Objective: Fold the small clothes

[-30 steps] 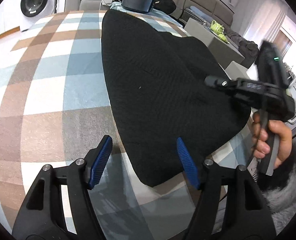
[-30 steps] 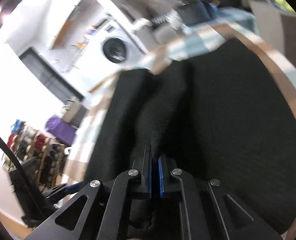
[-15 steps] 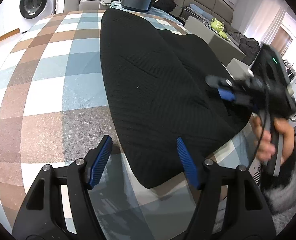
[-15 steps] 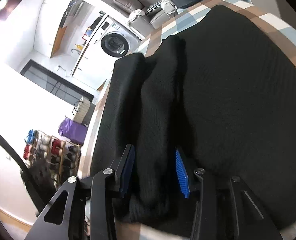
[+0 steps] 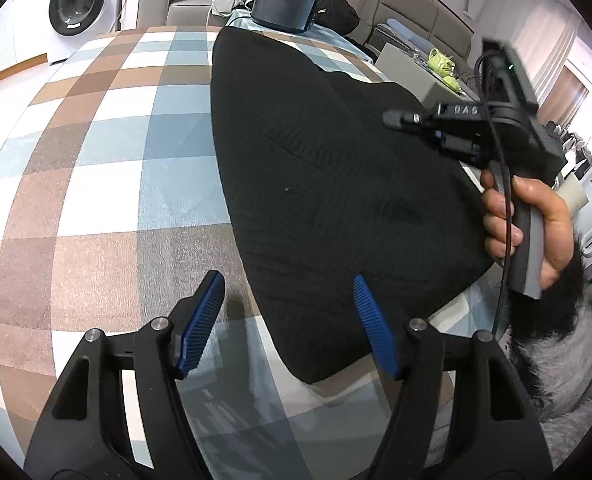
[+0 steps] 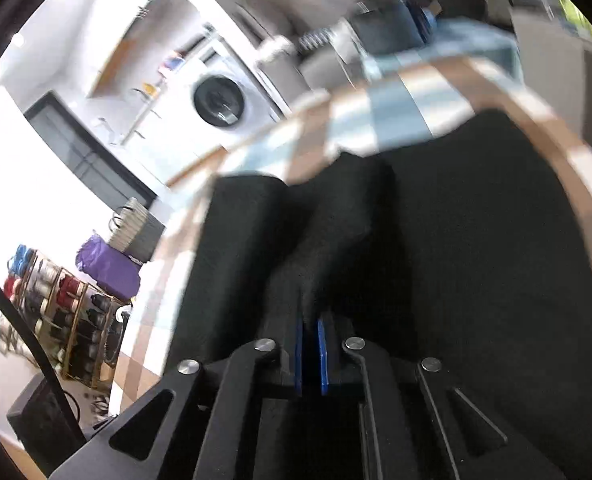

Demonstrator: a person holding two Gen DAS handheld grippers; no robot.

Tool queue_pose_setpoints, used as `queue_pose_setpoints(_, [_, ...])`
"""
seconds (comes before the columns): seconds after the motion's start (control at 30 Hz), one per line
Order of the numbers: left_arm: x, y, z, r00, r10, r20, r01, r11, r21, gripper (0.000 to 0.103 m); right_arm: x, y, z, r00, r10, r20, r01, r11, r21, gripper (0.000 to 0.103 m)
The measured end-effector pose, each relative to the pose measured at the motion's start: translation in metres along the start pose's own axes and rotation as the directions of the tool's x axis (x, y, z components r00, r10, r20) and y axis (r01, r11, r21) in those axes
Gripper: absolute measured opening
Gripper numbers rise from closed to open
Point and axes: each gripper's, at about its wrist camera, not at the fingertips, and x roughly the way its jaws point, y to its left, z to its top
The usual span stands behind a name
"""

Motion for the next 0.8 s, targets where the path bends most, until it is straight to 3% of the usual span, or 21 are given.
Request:
queue_pose_setpoints(0.07, [0.001, -0.001, 0.000, 1.000, 0.004, -0.002, -0.004, 1.000, 0.001, 0.065, 0.004, -0.020, -0.002, 0.998, 0.004, -0.066, 0.002, 0.996, 0.092, 0.010])
queue_pose_setpoints(0.1, [0.000, -0.001, 0.000, 1.000, 0.003, 0.000, -0.003, 1.000, 0.000, 0.065, 0.000, -0.028, -0.008, 0.996, 0.051, -0.075, -0.041, 0.991, 0.129, 0.010])
queue_pose_setpoints(0.17, [0.000, -0.001, -0.001, 1.000, 0.001, 0.003, -0.001, 1.000, -0.004, 0.065, -0.012, -0.038, -0.024, 0.990, 0.121, -0.075, -0.109, 0.982, 0.156, 0.023])
queue_pose_setpoints(0.23, [0.001, -0.001, -0.001, 1.000, -0.004, 0.002, 0.004, 1.000, -0.015, 0.065, -0.023, -0.038, -0.047, 0.984, 0.154, -0.086, -0.139, 0.977, 0.161, 0.033])
queue_pose_setpoints(0.37, [0.005, 0.000, 0.001, 1.000, -0.008, -0.001, 0.008, 1.000, -0.024, 0.065, -0.036, -0.022, -0.088, 0.983, 0.173, -0.068, -0.166, 0.981, 0.098, 0.033])
queue_pose_setpoints(0.43, [0.006, -0.001, 0.003, 1.000, -0.009, -0.001, 0.009, 1.000, -0.026, 0.065, -0.038, -0.013, -0.098, 0.987, 0.156, -0.048, -0.154, 0.987, 0.056, 0.029])
queue_pose_setpoints(0.47, [0.007, -0.001, 0.004, 1.000, -0.011, 0.000, 0.011, 1.000, -0.027, 0.065, -0.038, -0.009, -0.101, 0.989, 0.143, -0.040, -0.141, 0.989, 0.048, 0.016])
queue_pose_setpoints(0.53, [0.004, -0.003, 0.007, 1.000, -0.010, 0.009, 0.011, 1.000, -0.029, 0.065, -0.036, -0.005, -0.100, 0.990, 0.134, -0.053, -0.131, 0.990, 0.055, 0.006])
queue_pose_setpoints(0.63, [-0.004, -0.004, 0.007, 0.999, -0.017, 0.032, 0.018, 0.999, -0.028, 0.065, -0.068, -0.002, -0.098, 0.982, 0.185, 0.024, -0.185, 0.982, 0.019, 0.005])
queue_pose_setpoints(0.7, [-0.005, -0.002, 0.007, 0.999, -0.022, 0.039, 0.024, 0.999, -0.035, 0.066, -0.085, -0.001, -0.097, 0.988, 0.148, 0.044, -0.148, 0.989, -0.002, 0.005])
queue_pose_setpoints(0.8, [-0.001, 0.000, 0.005, 1.000, -0.020, 0.023, 0.021, 0.999, -0.043, 0.066, -0.070, -0.012, -0.098, 0.999, 0.039, -0.022, -0.039, 0.999, 0.005, 0.005])
